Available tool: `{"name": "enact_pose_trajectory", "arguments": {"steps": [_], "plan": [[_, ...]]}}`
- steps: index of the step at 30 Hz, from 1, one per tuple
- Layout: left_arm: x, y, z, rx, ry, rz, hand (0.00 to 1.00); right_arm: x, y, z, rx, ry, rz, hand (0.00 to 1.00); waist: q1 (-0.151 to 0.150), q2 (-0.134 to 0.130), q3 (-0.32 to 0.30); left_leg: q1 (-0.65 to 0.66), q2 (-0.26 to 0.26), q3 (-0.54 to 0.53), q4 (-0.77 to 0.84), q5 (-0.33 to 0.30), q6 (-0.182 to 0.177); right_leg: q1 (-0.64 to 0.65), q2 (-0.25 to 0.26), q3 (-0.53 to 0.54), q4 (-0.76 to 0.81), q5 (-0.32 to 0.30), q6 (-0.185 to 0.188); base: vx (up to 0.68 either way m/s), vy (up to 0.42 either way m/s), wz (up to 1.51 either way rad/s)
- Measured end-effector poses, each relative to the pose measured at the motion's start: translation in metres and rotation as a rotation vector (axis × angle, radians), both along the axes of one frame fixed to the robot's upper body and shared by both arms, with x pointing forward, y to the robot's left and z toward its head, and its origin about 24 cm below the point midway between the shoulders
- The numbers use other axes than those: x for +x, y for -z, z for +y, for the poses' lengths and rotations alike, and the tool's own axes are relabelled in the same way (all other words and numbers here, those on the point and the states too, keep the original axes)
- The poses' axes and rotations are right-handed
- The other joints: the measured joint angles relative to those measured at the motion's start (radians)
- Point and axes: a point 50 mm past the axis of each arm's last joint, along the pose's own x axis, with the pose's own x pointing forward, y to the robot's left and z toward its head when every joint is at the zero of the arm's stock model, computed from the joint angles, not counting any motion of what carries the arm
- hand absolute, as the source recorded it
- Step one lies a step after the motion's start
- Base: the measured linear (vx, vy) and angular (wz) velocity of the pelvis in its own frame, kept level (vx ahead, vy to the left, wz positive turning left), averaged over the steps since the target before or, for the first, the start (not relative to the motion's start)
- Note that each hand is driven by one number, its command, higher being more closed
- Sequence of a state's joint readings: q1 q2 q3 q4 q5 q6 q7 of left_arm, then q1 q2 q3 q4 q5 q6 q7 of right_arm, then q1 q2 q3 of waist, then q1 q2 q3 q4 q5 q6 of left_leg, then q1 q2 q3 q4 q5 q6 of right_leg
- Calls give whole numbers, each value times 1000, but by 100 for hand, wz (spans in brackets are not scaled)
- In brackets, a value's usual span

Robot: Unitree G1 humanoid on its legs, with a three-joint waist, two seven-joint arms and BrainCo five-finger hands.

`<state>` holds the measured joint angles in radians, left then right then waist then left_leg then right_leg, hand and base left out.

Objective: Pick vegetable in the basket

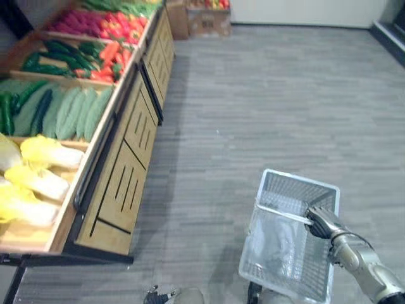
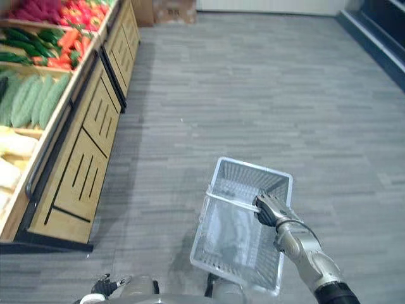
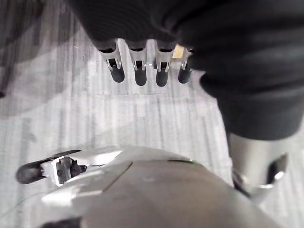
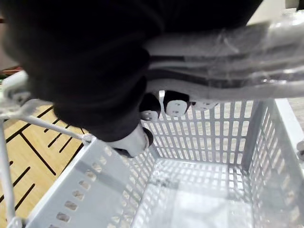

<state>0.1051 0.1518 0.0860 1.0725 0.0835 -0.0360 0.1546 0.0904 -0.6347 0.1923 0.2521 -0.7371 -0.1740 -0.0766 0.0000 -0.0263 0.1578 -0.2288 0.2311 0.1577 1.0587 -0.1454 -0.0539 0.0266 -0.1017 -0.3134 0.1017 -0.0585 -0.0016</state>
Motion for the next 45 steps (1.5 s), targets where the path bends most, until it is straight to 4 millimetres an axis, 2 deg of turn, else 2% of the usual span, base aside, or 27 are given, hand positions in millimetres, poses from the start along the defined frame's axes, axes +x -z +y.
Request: {"name": "enact_pose_trajectory", "arguments": {"steps": [2, 5, 6, 7, 8, 9, 10, 15, 18, 19, 20, 21, 22, 24, 25, 27, 30, 31, 32, 33, 36, 37, 39, 40, 41, 43, 45], "plan": [[6, -3, 2, 7, 5, -31, 0, -3, 0, -6, -10, 20, 5, 100, 6, -5, 2, -75, 6, 52, 11, -34, 20, 78, -21, -5, -19, -43, 12, 516, -11, 15], [12, -5, 0, 5, 9, -55, 0, -7, 1, -10, -9, 39, 10, 100, 32, -2, 2, -192, 4, 161, -220, -49, 15, 134, -65, -7, -35, -80, 63, 409, 135, -17], [9, -3, -2, 1, 6, -45, 0, -11, 4, -11, -7, 45, 22, 100, 29, 9, 2, -186, -7, 216, -421, -7, 15, 165, -71, -16, -38, -93, 83, 477, 251, -5], [4, -1, -6, -11, 2, -32, 0, -17, 6, -15, -16, 54, 38, 100, 30, 41, -9, -163, -22, 225, -659, 133, 27, 196, -57, -18, -40, -112, 113, 503, 270, -7], [-1, 1, -11, -22, -4, -21, 0, -18, 5, -18, -28, 54, 42, 100, 33, 75, -18, -155, -24, 205, -776, 222, 89, 209, -34, -14, -40, -129, 138, 492, 294, 33], [3, -1, -3, -4, -6, -16, 0, -18, 14, -10, 14, 83, 57, 100, 18, 15, -21, -143, -90, 210, -786, 224, 110, 225, -93, -15, -44, -149, 146, 417, 235, 37], [7, -3, 4, 17, -5, -32, 0, -15, 13, -8, 15, 70, 51, 100, 26, 5, -18, -144, -112, 205, -804, 213, 115, 208, -99, 6, -44, -141, 142, 405, 224, 58], [-1, -1, 5, 23, -37, 1, 0, 4, 4, 2, 24, 21, 0, 100, 47, -2, -14, -106, -146, 204, -784, 143, 125, 216, -116, 88, -6, -34, 174, 258, 118, 6], [-14, 3, 1, 13, -42, 43, 0, 2, 12, 20, 86, 4, 10, 100, 59, -29, -15, 12, -187, 219, -921, 131, 97, 81, -166, 161, 322, 3, 168, 147, 109, -17], [-18, 3, 4, 20, -29, 53, 0, 0, 17, 25, 102, 5, 26, 100, 56, -47, -20, 52, -204, 226, -979, 129, 82, 13, -184, 190, 438, 61, 168, 223, 107, -8], [-17, 2, 6, 32, -5, 55, 0, 1, 20, 29, 121, 19, 26, 100, 55, -60, -25, 101, -219, 239, -1009, 121, 70, -57, -201, 240, 565, 177, 182, 310, 112, -11], [-21, 2, 8, 40, 0, 64, 0, 4, 18, 29, 117, 17, 19, 100, 54, -53, -25, 130, -223, 231, -1019, 106, 107, -111, -204, 262, 684, 263, 185, 318, 115, -4], [-19, 1, 10, 45, 4, 59, 0, 4, 20, 29, 119, 20, 24, 100, 54, -66, -23, 147, -229, 225, -1020, 97, 108, -136, -210, 271, 744, 249, 174, 299, 80, 19], [-11, -3, 19, 71, 9, 36, 0, 7, 19, 29, 115, 29, 20, 100, 48, -76, -14, 197, -233, 181, -1019, 77, 112, -202, -207, 212, 877, 88, 124, 359, 77, 51], [-10, -4, 21, 75, -1, 29, 0, 7, 19, 28, 112, 38, 21, 100, 37, -68, -11, 227, -229, 152, -1012, 68, 117, -208, -208, 160, 857, 12, 123, 349, 44, 64], [-3, -6, 21, 77, -10, 1, 0, 8, 19, 27, 107, 41, 23, 100, 29, -68, -11, 248, -218, 99, -994, 58, 114, -220, -209, 110, 735, -51, 124, 339, -25, 86], [15, -11, 20, 83, -3, -57, 0, 10, 23, 23, 96, 59, 42, 100, 37, -61, -7, 245, -197, -16, -988, 44, 89, -244, -188, 167, 407, -44, 130, 302, -155, 94], [15, -11, 20, 83, -3, -58, 0, 10, 23, 23, 96, 60, 42, 100, 38, -61, -7, 245, -197, -20, -988, 43, 88, -244, -188, 173, 400, -43, 130, 224, -241, 135], [23, -13, 20, 85, 2, -80, 0, 11, 22, 21, 93, 68, 41, 100, 41, -63, -9, 221, -191, -126, -969, 25, 54, -251, -181, 298, 293, -35, 134, 172, -232, 136], [25, -14, 21, 88, 2, -88, 0, 10, 22, 20, 93, 74, 38, 100, 42, -65, -9, 206, -190, -163, -956, 18, 42, -253, -182, 329, 287, -34, 136, 255, -451, 234], [32, -17, 26, 102, 5, -102, 0, 4, 25, 20, 95, 74, 54, 100, 43, -82, -19, 122, -188, -357, -888, -7, -35, -227, -202, 360, 231, -1, 209, 174, -474, 189], [31, -16, 27, 103, -2, -92, 0, 5, 24, 22, 96, 68, 52, 100, 53, -88, -21, 92, -179, -409, -866, -13, -77, -183, -201, 328, 147, -14, 273, 136, -669, 142], [22, -10, 21, 59, -81, -75, 0, 12, 21, 22, 90, 62, 39, 100, 93, -49, -12, 69, -130, -428, -870, 18, -140, -132, -152, 251, 111, -92, 254, 91, -777, 99], [7, -3, 8, 17, -124, -39, 0, 17, 17, 22, 86, 58, 28, 100, 100, -14, -6, 72, -81, -443, -903, 76, -157, -114, -110, 199, 135, -112, 220, 31, -666, 98], [-6, 1, 4, -5, -161, -10, 0, 15, 19, 23, 89, 54, 35, 100, 90, -7, -5, 77, -64, -445, -927, 146, -158, -97, -102, 135, 173, -149, 188, 25, -512, 122], [-18, 4, -1, -28, -202, 18, 0, 13, 18, 18, 88, 57, 39, 100, 83, -8, -4, 39, -55, -382, -931, 255, -115, -90, -95, 36, 212, -166, 162, -20, -437, 130], [-29, 6, -1, -36, -236, 37, 0, 14, 15, 14, 82, 60, 31, 100, 84, -10, -2, 21, -33, -183, -981, 371, -64, -91, -90, -41, 223, -171, 137, -39, -359, 104]]}}
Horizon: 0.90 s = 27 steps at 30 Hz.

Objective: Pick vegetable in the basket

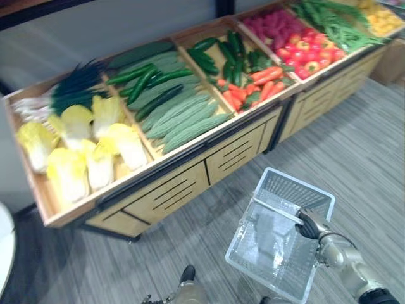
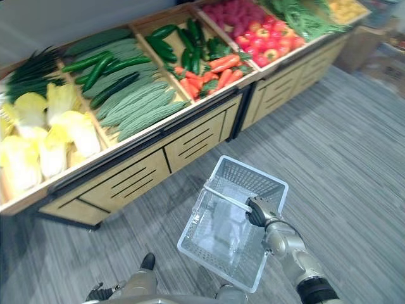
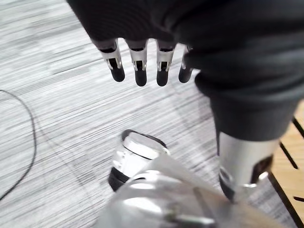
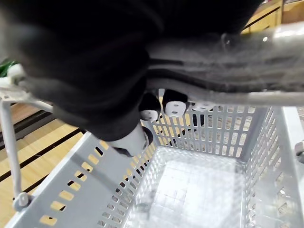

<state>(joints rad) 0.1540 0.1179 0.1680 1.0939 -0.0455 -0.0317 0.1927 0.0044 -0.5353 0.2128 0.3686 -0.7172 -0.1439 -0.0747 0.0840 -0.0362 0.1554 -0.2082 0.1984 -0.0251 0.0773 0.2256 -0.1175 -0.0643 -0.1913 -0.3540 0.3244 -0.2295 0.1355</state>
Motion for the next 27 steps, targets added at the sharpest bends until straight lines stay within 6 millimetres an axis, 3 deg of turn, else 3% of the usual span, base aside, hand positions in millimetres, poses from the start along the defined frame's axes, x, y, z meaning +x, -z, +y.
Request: {"name": "enact_pose_trajectory", "arguments": {"steps": [2, 4, 5, 6, 8, 9, 11, 12, 14, 16, 21, 22, 27], "plan": [[1, 0, 1, -3, -19, -4, 0, -1, 0, -4, 0, 16, -1, 100, -9, 1, 3, -21, 7, 242, 9, 15, 30, 12, 0, -95, -13, -21, -41, -38, -259, 94], [3, -1, 1, -2, -15, -9, 0, -8, 6, -5, 3, 31, 23, 100, -20, 4, 5, -41, 0, 354, 70, -25, 85, 34, -4, -168, -18, -26, -49, -8, -112, 93], [9, -3, 2, 3, -9, -33, 0, -14, 10, -7, 4, 46, 43, 100, -37, 13, 9, -54, -5, 385, 81, -10, 100, 57, -3, -218, -19, -26, -49, -11, -28, 126], [15, -5, 3, 16, 7, -55, 0, -22, 15, -10, 15, 73, 62, 100, -51, 18, 8, -43, -35, 365, 29, 40, 99, 86, -4, -258, -41, -25, -48, -25, 1, 116], [19, -7, 4, 25, 18, -73, 0, -27, 17, -13, 34, 106, 66, 100, -53, -5, 11, -24, -64, 338, -34, 42, 80, 95, -11, -289, -69, -25, -47, 9, 52, 59], [21, -6, 2, 19, 22, -67, 0, -27, 17, -15, 44, 131, 62, 100, -49, 8, 9, -9, -78, 335, -54, -4, 66, 105, -7, -304, -81, -25, -45, 51, 82, 32], [20, -6, 2, 20, 22, -69, 0, -29, 19, -17, 55, 149, 65, 100, -56, 37, 1, 25, -82, 310, -151, 7, 73, 111, 6, -335, -79, -19, -35, 22, 116, 45], [23, -8, 5, 29, 27, -78, 0, -31, 21, -16, 60, 153, 72, 100, -58, 37, 2, 32, -86, 288, -175, 7, 73, 117, 10, -355, -79, -18, -33, -16, 109, 71], [34, -12, 12, 61, 72, -93, 0, -34, 29, -9, 95, 167, 94, 100, -56, 11, 15, 28, -104, 231, -175, 8, 73, 137, 0, -390, -66, -14, -26, -17, 55, 69], [35, -12, 11, 59, 88, -93, 0, -32, 30, -3, 111, 154, 93, 100, -55, 2, 17, 32, -119, 206, -175, 8, 73, 141, -18, -392, -39, -12, -24, -33, 86, 41], [27, -8, 10, 55, 144, -47, 0, -23, 32, 8, 133, 131, 91, 100, -49, 4, 18, 42, -137, 201, -177, 6, 71, 139, -41, -367, -18, -12, -24, -61, 59, 1], [21, -8, 18, 84, 200, -12, 0, -31, 50, 22, 174, 146, 167, 100, -54, -53, 2, 96, -149, 202, -182, -63, 84, 190, -33, -294, -51, -2, 18, 0, 0, 0], [21, -9, 18, 85, 200, -12, 0, -33, 53, 22, 174, 148, 177, 100, -56, -53, 2, 98, -147, 215, -182, -72, 76, 185, -34, -274, -52, -1, 18, 31, 0, -7]]}}
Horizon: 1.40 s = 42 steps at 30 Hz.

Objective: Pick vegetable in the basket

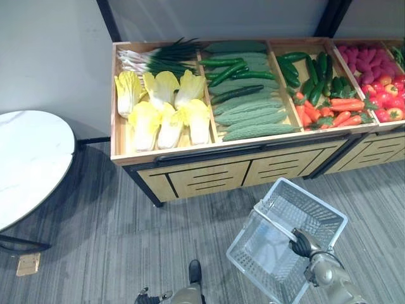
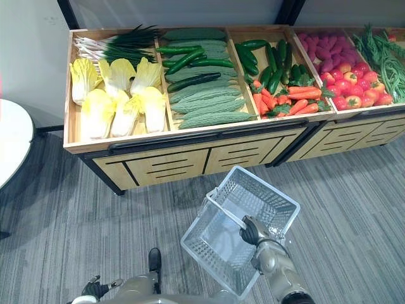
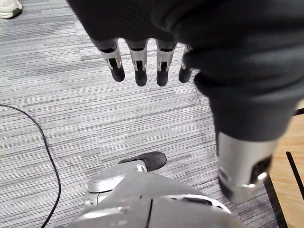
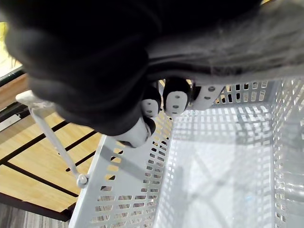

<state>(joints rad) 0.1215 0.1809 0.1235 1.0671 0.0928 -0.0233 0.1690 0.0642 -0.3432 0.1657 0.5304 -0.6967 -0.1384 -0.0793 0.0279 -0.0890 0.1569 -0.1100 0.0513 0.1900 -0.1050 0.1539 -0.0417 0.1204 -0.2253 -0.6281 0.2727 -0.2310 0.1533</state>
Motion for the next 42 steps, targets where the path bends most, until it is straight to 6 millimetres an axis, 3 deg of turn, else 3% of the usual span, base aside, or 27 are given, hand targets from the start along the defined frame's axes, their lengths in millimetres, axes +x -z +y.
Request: {"name": "enact_pose_trajectory", "arguments": {"steps": [5, 9, 13, 15, 22, 28, 32, 33, 34, 35, 36, 37, 38, 40, 42], "plan": [[9, -2, 3, 9, 7, -22, 0, -4, 8, -7, 44, 61, 38, 100, -13, 4, -2, 4, 13, 50, 0, 2, 2, -13, 25, 91, -47, 10, -9, 18, -19, -33], [17, -8, 13, 40, 10, -50, 0, -13, 15, -37, 73, 239, 71, 100, -49, 16, -9, 15, 23, 75, 0, -3, -5, -15, 36, 167, -53, 10, -9, 9, -2, -17], [27, -13, 22, 65, 7, -84, 0, -30, 16, -66, 24, 321, 115, 100, -56, 24, -14, 22, 31, 72, 0, -7, -10, -11, 48, 200, -53, 10, -10, 5, -5, -6], [27, -14, 24, 71, -2, -89, 0, -35, 16, -71, 7, 323, 125, 100, -56, 24, -14, 22, 31, 70, 0, -6, -10, -11, 52, 198, -54, 10, -10, 0, 0, 0], [25, -14, 27, 85, -28, -89, 0, -31, 15, -69, 9, 306, 118, 100, -54, 26, -22, 12, 20, 50, 0, 0, -3, -6, 48, 186, -68, 10, -10, 25, 12, 9], [17, -13, 28, 84, -48, -74, 0, -13, 13, -56, 13, 241, 105, 100, -33, 3, -25, 40, 5, 53, 6, -7, 2, 17, 31, 199, -55, 11, -10, 38, 31, 2], [15, -12, 27, 82, -50, -69, 0, -14, 14, -57, -12, 231, 111, 100, -27, 5, -25, 47, -6, 41, 3, -36, 20, -44, -9, 205, 128, 19, -23, 54, 66, 19], [11, -11, 27, 82, -52, -62, 0, -15, 15, -57, -19, 232, 117, 100, -24, 4, -24, 59, -10, 34, 5, -44, 25, -97, -36, 226, 258, 47, -62, 93, 124, 23], [6, -11, 28, 85, -54, -49, 0, -15, 14, -59, -20, 239, 114, 100, -24, 3, -24, 72, -13, 23, 5, -52, 33, -166, -73, 237, 409, 120, -122, 95, 133, 23], [4, -11, 29, 88, -55, -45, 0, -15, 14, -60, -21, 244, 113, 100, -25, 1, -22, 81, -17, 16, 7, -57, 36, -199, -92, 247, 480, 179, -146, 149, 174, 33], [3, -12, 33, 96, -54, -42, 0, -17, 14, -62, -27, 254, 121, 100, -27, 0, -17, 105, -10, -3, 7, -69, 48, -257, -111, 279, 590, 322, -177, 184, 146, 39], [1, -13, 38, 109, -62, -42, 0, -21, 15, -63, -29, 261, 127, 100, -24, 2, -7, 130, -4, -21, 7, -83, 63, -298, -110, 333, 670, 373, -172, 248, 157, 49], [0, -15, 43, 119, -86, -44, 0, -19, 14, -62, -27, 259, 119, 100, -24, -4, -3, 151, -4, -39, 7, -93, 72, -330, -113, 357, 714, 260, -136, 197, 86, 40], [-1, -16, 46, 123, -104, -47, 0, -17, 11, -62, -27, 257, 103, 100, -27, -5, -1, 168, -4, -46, 7, -100, 83, -355, -113, 356, 707, 215, -105, 152, 62, 27], [-3, -17, 49, 125, -140, -52, 0, -16, 10, -62, -24, 253, 96, 100, -30, -4, -1, 193, -5, -65, 8, -115, 89, -376, -109, 340, 618, 211, -96, 180, -2, 30]]}}
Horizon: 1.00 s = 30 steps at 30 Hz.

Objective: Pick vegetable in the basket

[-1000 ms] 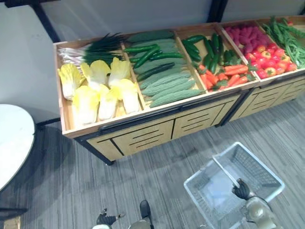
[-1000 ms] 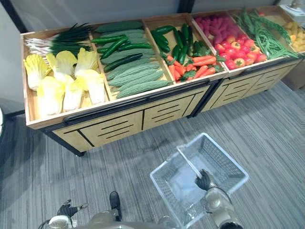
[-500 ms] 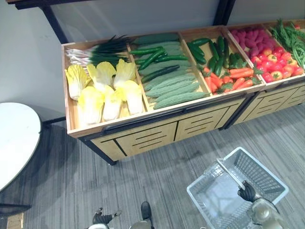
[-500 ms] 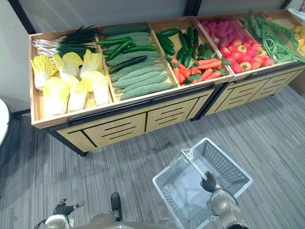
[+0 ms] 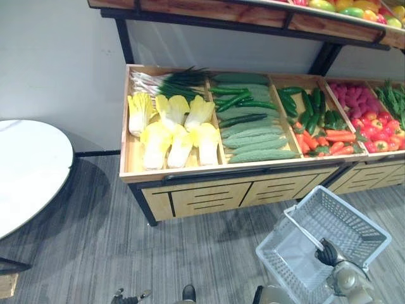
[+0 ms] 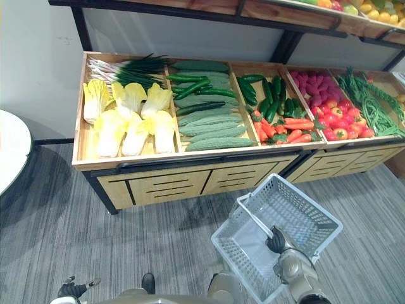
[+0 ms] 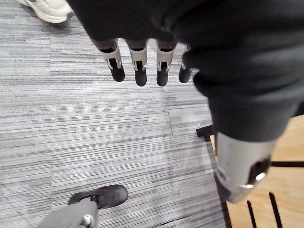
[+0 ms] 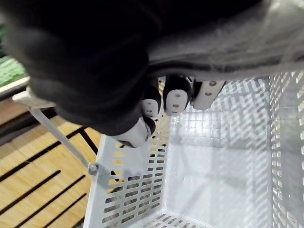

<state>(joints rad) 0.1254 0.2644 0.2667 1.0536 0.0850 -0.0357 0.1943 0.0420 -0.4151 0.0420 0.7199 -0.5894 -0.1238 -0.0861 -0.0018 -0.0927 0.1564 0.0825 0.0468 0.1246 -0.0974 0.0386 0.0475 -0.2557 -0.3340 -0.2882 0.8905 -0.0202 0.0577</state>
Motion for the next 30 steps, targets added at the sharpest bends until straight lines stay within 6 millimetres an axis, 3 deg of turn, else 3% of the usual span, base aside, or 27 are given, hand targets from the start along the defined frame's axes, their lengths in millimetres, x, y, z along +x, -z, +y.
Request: {"name": "enact_pose_trajectory", "arguments": {"steps": [2, 5, 6, 7, 8, 10, 13, 14, 17, 22, 23, 25, 26, 28, 30], "plan": [[8, -3, 3, 1, -30, -33, 0, -1, 2, -2, 1, 10, 11, 100, -2, 3, 5, 4, 2, -28, 15, -19, 1, -3, 14, -11, -162, 3, 5, 213, -82, 42], [13, -3, 1, -4, -39, -54, 0, -4, 5, -12, -1, 70, 31, 100, 1, 13, 28, -29, 22, -57, 123, -84, -27, 21, 63, 13, -431, 33, 38, 201, -125, 28], [13, -3, 0, -7, -45, -55, 0, -7, 6, -16, 2, 98, 38, 100, 4, 9, 31, -29, 23, -67, 135, -99, -42, 35, 74, 30, -527, 73, 55, 230, -206, 41], [12, -3, 0, -8, -48, -54, 0, -13, 10, -18, 13, 136, 53, 100, 0, -12, 28, -26, 17, -87, 136, -109, -59, 55, 77, 45, -593, 183, 46, 230, -243, 46], [12, -2, -1, -12, -50, -55, 0, -17, 12, -21, 19, 163, 64, 100, 0, -15, 32, -24, 16, -95, 134, -116, -70, 69, 78, 47, -595, 181, 50, 198, -291, 46], [9, 5, -14, -54, -60, -37, 0, -27, 17, -35, 27, 272, 96, 100, 4, 24, 30, -16, 57, -113, 112, -121, -102, 76, 114, 47, -581, 120, 47, 179, -263, 25], [4, 7, -17, -65, -66, -23, 0, -49, 24, -50, 52, 414, 139, 100, 4, 21, 28, 32, 63, -130, 57, -101, -135, 131, 114, 25, -589, -10, 52, 225, -271, 26], [3, 7, -17, -66, -69, -22, 0, -57, 26, -54, 63, 471, 153, 100, 6, 27, 25, 42, 73, -130, 42, -96, -143, 151, 129, 20, -621, -24, 52, 102, -141, 12], [-4, 7, -13, -61, -113, -21, 0, -68, 29, -59, 96, 574, 166, 100, 7, 34, 15, 40, 95, -110, 34, -97, -159, 176, 166, 22, -707, -28, 53, 68, -128, -18], [-15, 8, -9, -65, -181, -8, 0, -108, 37, -68, 139, 767, 208, 100, -7, 71, -25, -7, 121, -111, 123, -142, -182, 189, 198, 10, -740, -50, 44, 44, -73, 3], [-14, 7, -8, -62, -191, -20, 0, -116, 39, -67, 143, 801, 220, 100, -26, 64, -26, -77, 99, -105, 256, -144, -184, 199, 185, -5, -753, -53, 45, 34, -55, 34], [-12, 8, -11, -73, -216, -41, 0, -127, 38, -72, 141, 861, 216, 100, -23, 73, -24, -185, 90, -108, 458, -140, -189, 228, 173, -20, -769, -50, 47, -2, -77, 35], [-12, 8, -12, -75, -227, -44, 0, -130, 38, -73, 142, 878, 215, 100, -23, 74, -24, -196, 91, -108, 482, -136, -194, 235, 173, -28, -771, -50, 46, 2, -59, 32], [-6, 7, -15, -79, -237, -71, 0, -138, 39, -73, 152, 925, 213, 100, -25, 96, -38, -196, 107, -69, 460, -110, -204, 261, 164, -65, -793, -43, 37, 27, -8, 46], [12, 1, -12, -52, -228, -135, 0, -141, 43, -67, 187, 983, 186, 100, -24, 96, -39, -178, 114, 23, 374, -73, -183, 266, 153, -96, -816, -26, 33, -19, -14, 55]]}}
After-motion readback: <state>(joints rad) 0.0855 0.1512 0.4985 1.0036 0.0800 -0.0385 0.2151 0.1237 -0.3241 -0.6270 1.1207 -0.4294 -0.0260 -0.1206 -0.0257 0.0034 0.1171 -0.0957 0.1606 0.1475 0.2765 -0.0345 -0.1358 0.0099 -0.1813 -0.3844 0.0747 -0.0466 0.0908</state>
